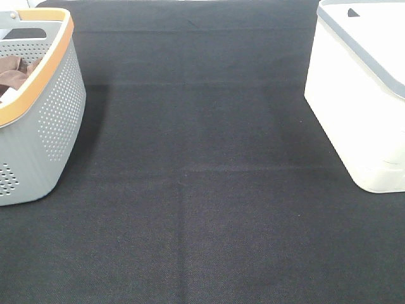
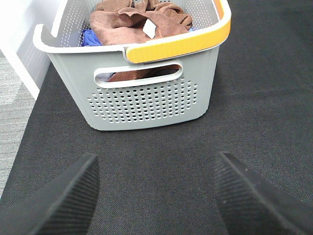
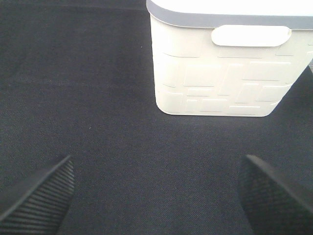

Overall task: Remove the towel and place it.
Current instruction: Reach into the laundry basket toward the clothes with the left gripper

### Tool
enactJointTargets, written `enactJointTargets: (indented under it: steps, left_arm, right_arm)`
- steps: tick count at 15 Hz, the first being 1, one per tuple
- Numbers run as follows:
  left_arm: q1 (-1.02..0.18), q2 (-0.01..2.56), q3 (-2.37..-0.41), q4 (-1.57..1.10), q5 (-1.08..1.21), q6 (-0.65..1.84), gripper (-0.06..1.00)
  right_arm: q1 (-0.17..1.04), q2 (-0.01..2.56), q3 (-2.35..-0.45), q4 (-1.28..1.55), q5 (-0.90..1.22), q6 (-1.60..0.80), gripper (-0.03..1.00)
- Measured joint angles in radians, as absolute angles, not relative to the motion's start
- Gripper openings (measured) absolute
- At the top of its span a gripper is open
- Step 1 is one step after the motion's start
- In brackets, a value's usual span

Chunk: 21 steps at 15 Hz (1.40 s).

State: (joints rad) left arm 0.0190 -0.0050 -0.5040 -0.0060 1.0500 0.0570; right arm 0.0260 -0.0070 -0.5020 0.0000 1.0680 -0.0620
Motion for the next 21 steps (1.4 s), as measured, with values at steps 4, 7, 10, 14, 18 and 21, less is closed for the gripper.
enactJointTargets:
  steps: [4, 7, 10, 14, 18, 21]
  left_arm:
    - [0.019, -0.005, -0.504, -0.006, 1.050, 0.057, 0.64]
    - [0.019, -0.005, -0.504, -0.006, 1.050, 0.057, 0.64]
    - [0.019, -0.005, -0.504, -0.006, 1.050, 0.057, 0.64]
    - [0.019, -0.005, -0.504, -0.006, 1.050, 0.057, 0.64]
    - [0.019, -0.005, -0.504, -0.006, 1.050, 0.057, 0.64]
    - [0.019, -0.005, -0.504, -0.006, 1.050, 0.057, 0.64]
  right_arm:
    - [0.026, -0.007, -0.502, 0.000, 1.068, -0.062, 0.85]
    - [0.026, -0.007, -0.502, 0.000, 1.068, -0.062, 0.85]
    - [0.026, -0.007, -0.502, 0.000, 1.068, -0.062, 0.85]
    - [0.026, -0.007, -0.502, 0.000, 1.068, -0.062, 0.85]
    - [0.026, -0.007, -0.502, 0.000, 1.068, -0.062, 0.85]
    - [0.026, -0.007, -0.502, 0.000, 1.068, -0.062, 0.85]
